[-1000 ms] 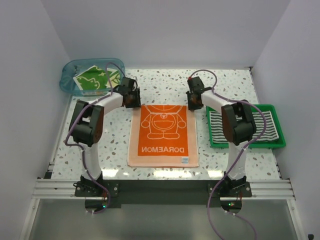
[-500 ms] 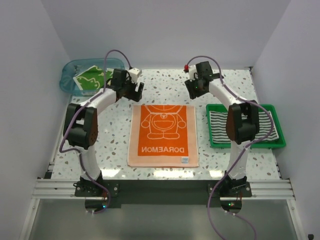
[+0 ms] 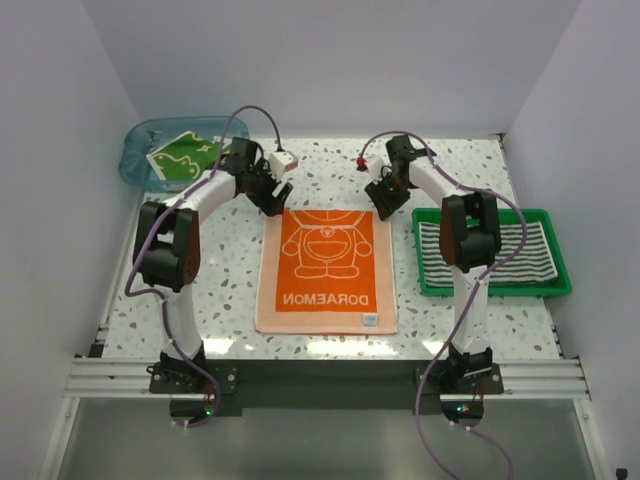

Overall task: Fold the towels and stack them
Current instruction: Fold the towel

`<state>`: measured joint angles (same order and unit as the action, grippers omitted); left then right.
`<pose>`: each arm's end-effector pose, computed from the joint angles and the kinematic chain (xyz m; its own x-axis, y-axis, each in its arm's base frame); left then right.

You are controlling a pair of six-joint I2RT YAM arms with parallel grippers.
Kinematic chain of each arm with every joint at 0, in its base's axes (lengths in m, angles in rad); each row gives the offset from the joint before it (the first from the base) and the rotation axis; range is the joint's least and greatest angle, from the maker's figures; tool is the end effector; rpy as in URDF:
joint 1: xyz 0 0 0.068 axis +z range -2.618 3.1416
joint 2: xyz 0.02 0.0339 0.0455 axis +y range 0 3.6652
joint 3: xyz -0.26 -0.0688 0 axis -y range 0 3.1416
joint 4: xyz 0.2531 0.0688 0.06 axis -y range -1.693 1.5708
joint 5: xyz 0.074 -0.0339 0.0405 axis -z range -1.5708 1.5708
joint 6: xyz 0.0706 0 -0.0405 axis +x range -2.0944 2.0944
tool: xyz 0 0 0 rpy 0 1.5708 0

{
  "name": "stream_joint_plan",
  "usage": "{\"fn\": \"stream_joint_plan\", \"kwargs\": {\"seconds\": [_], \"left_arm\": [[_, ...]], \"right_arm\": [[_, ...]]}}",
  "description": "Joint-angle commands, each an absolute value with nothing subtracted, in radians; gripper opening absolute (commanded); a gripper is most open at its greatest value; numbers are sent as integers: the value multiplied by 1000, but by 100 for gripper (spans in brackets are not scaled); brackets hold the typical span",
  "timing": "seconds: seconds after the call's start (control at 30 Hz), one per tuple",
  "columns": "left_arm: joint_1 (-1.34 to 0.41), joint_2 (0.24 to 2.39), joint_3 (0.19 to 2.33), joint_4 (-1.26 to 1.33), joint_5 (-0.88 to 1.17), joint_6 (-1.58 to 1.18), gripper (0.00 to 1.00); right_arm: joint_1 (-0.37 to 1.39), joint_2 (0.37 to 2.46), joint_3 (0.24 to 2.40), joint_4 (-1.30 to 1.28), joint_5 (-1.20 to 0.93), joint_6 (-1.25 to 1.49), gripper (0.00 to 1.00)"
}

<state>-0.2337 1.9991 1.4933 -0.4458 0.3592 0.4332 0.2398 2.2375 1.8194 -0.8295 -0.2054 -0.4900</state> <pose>0.4415 -0.1306 0.1658 -0.5447 0.5336 -0.6469 0.7095 0.7046 -0.0162 0.4647 0.1284 0.1342 -0.6737 -0.6390 -0.3712 -0.6942 0.7195 0.0212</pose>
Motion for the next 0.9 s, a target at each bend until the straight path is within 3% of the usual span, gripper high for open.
{"fn": "stream_joint_plan", "kwargs": {"seconds": [0.0, 0.27, 0.7, 0.8, 0.87], "left_arm": [[-224, 2009, 1558, -491, 403, 509, 80], [-224, 2049, 1601, -537, 422, 540, 76], [-224, 2094, 1635, -603, 419, 571, 73], [-224, 2111, 1655, -615, 411, 575, 70], [-224, 2124, 1666, -624, 419, 577, 67]], "right_arm": [[238, 2244, 1884, -861, -236, -554, 44], [235, 2310, 1962, -919, -278, -563, 40], [235, 2309, 1919, -956, -230, -560, 35], [235, 2313, 1907, -950, -222, -560, 27], [235, 2316, 1904, -948, -212, -560, 15]]}}
